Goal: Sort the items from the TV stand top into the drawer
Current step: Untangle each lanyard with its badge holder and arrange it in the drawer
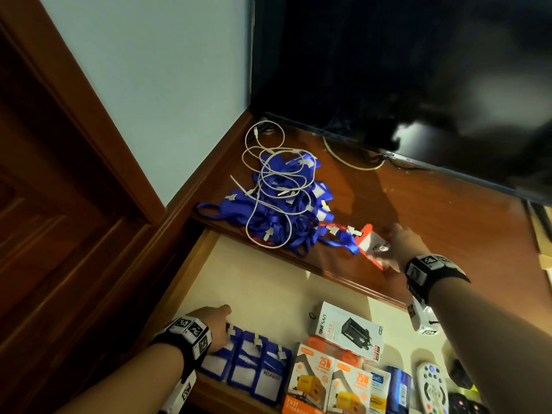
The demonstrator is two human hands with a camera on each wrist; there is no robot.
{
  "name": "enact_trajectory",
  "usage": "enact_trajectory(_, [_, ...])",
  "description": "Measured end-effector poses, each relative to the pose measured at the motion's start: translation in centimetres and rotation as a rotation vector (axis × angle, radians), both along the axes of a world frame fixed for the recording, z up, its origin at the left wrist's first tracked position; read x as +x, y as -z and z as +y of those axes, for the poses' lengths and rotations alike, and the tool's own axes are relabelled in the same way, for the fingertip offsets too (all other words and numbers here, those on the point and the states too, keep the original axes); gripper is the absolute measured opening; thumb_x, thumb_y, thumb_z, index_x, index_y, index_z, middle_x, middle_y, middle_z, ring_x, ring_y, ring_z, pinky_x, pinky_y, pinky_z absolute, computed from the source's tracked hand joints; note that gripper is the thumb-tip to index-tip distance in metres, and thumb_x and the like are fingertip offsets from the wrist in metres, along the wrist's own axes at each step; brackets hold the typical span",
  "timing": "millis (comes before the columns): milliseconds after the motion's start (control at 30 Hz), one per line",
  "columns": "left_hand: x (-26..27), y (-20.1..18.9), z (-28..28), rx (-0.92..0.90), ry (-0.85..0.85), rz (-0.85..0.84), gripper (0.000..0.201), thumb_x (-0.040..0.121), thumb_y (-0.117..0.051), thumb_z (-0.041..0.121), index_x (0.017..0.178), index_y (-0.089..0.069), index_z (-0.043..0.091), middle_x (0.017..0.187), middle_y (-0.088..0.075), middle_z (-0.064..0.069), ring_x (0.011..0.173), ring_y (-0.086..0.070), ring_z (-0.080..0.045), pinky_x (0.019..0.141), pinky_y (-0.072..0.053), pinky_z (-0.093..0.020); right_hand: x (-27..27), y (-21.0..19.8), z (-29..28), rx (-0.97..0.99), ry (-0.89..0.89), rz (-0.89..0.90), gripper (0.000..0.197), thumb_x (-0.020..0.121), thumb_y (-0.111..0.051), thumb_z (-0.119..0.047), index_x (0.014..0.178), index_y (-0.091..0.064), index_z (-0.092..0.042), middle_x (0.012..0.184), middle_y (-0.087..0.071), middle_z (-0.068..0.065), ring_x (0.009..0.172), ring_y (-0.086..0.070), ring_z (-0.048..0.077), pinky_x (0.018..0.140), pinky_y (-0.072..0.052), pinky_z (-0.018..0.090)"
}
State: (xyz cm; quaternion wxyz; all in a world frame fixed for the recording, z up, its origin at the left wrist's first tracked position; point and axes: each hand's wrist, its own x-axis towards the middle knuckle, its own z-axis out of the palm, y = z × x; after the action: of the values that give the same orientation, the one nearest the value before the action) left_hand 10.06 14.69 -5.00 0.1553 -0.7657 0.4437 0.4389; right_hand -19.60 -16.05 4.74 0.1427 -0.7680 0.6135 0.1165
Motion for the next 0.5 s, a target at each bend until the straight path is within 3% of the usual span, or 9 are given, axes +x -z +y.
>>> enact_trajectory(100, [0.1,-1.1,-1.1,-0.097,-0.011,-0.039,0.062,0.097,-0.056,0.041,0.154,-0.034,0.033,0.131,-0.064,-0.001,0.113,-0.064,-0.021,0.099,-0.054,-0.037,-0.1,-2.2,-0.4,0.013,0.019,-0.098,0.026,0.093,-0.071,-0.036,0.108,-0.07,-0.014,0.1,-0.073,0.013,0.093,-0.068,0.033,0.073,-0.046,0.031])
enact_trajectory(200, [0.1,-3.0,-2.8,-0.185,-0.022,-0.071,0.055,0.097,-0.056,0.047,0.148,-0.042,0.032,0.13,-0.065,0.0,0.115,-0.064,-0.021,0.099,-0.053,-0.035,-0.1,-5.9,-1.2,-0.074,0.061,-0.203,0.026,0.097,-0.064,-0.04,0.099,-0.071,-0.015,0.082,-0.067,0.006,0.077,-0.063,0.028,0.069,-0.045,0.031])
enact_trajectory(300, [-0.5,-5.6,-5.4,-0.292,-0.023,-0.084,0.046,0.097,-0.056,0.05,0.138,-0.052,0.029,0.131,-0.065,0.0,0.117,-0.064,-0.02,0.097,-0.051,-0.031,0.0,-11.0,-2.0,-0.195,0.122,-0.352,0.015,0.094,-0.068,-0.034,0.103,-0.069,-0.022,0.089,-0.069,0.001,0.081,-0.066,0.022,0.073,-0.054,0.036])
enact_trajectory(400, [-1.5,-8.8,-8.4,-0.464,-0.033,-0.077,0.032,0.095,-0.058,0.051,0.12,-0.058,0.031,0.116,-0.071,0.002,0.11,-0.067,-0.022,0.09,-0.052,-0.03,0.3,-16.6,-2.5,-0.327,0.202,-0.517,0.012,0.092,-0.066,-0.032,0.1,-0.067,-0.023,0.091,-0.071,0.004,0.08,-0.068,0.024,0.074,-0.059,0.039])
enact_trajectory(500, [-2.9,-13.1,-12.1,-0.685,-0.105,-0.046,0.038,0.091,-0.062,0.055,0.121,-0.051,0.034,0.104,-0.073,0.005,0.104,-0.07,-0.022,0.088,-0.055,-0.035,0.3,-21.3,-2.4,-0.411,0.195,-0.653,0.011,0.094,-0.064,-0.029,0.099,-0.061,-0.02,0.086,-0.067,0.001,0.071,-0.064,0.016,0.061,-0.052,0.025])
